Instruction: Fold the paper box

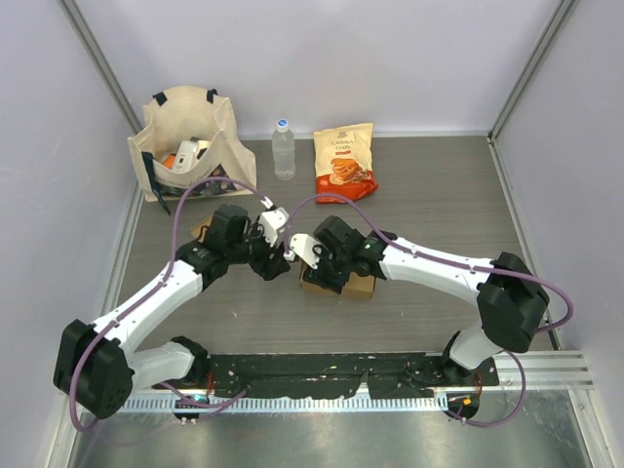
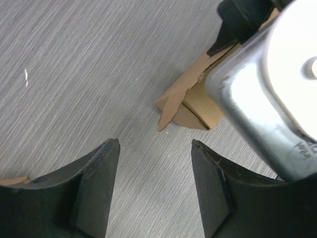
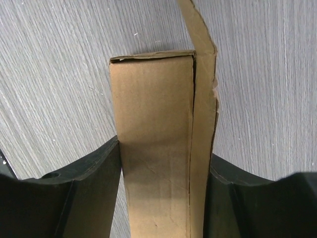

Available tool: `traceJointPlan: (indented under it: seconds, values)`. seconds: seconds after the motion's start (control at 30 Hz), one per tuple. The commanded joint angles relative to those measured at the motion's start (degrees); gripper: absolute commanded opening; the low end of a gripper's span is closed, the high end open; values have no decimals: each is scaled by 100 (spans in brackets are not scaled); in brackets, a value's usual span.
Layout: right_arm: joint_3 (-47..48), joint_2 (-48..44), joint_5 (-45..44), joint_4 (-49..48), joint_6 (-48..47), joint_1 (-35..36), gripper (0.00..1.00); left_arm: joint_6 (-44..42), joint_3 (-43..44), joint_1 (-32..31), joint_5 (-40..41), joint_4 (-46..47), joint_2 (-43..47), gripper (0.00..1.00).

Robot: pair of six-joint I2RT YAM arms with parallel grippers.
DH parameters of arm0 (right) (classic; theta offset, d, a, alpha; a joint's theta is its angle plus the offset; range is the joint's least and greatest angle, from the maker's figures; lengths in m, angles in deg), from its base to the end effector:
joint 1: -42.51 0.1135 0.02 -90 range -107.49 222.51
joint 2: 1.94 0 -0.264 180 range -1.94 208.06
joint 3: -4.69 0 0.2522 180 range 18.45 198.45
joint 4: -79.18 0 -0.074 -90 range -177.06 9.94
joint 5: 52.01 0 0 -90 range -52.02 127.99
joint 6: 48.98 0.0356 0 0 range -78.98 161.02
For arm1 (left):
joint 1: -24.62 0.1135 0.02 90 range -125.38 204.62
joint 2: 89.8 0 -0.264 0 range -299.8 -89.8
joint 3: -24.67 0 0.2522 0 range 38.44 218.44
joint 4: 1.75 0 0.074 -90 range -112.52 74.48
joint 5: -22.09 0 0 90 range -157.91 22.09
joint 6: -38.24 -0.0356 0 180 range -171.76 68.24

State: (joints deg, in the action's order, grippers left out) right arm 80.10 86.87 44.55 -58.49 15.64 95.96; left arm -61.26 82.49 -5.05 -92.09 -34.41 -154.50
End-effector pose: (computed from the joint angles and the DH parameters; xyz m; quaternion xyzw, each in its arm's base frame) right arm 0.1882 0.2606 0.2286 -0.6188 0.7264 0.1244 0.2721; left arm 0.2010 -0.1313 0.2542 0.3806 0.8034 -0.2595 0.3772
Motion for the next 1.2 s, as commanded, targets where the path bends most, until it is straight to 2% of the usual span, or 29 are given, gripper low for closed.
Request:
traceJointPlan:
  seconds: [0.0, 0.03, 0.07, 0.2, 0.43, 0.57, 0.83, 1.0, 1.1, 1.17]
  values:
    - [49, -118, 99, -264, 122, 34, 57, -351, 139, -144, -781, 561, -200, 59]
    - [23, -180, 90, -309, 174, 25, 57, -247, 34, -144, -807, 815, -218, 47]
    - [-82, -250, 55, -448, 201, 25, 57, -193, -19, -144, -798, 939, -218, 44]
    - [-337, -689, -33, -740, 385, -36, 71, -35, -186, -118, -843, 1204, -95, 47]
    - [-452, -1059, -15, -468, 552, -168, 76, -105, -248, -109, -1018, 1204, 29, 53]
    - [-487, -981, -85, -178, 570, -186, 75, -87, -47, -109, -1114, 1046, -279, 53]
    - [-707, -1024, -147, -221, 640, -186, 74, -52, 218, -109, -1177, 1054, -798, 42]
    - [-707, -858, -182, -291, 640, -186, 66, 88, 270, -126, -1097, 1107, -894, 29]
    - [-707, -796, -252, -309, 640, -186, 58, 150, 367, -144, -1149, 994, -973, 23]
    - [-707, -804, -270, -353, 632, -186, 56, 176, 402, -153, -1176, 932, -991, 23]
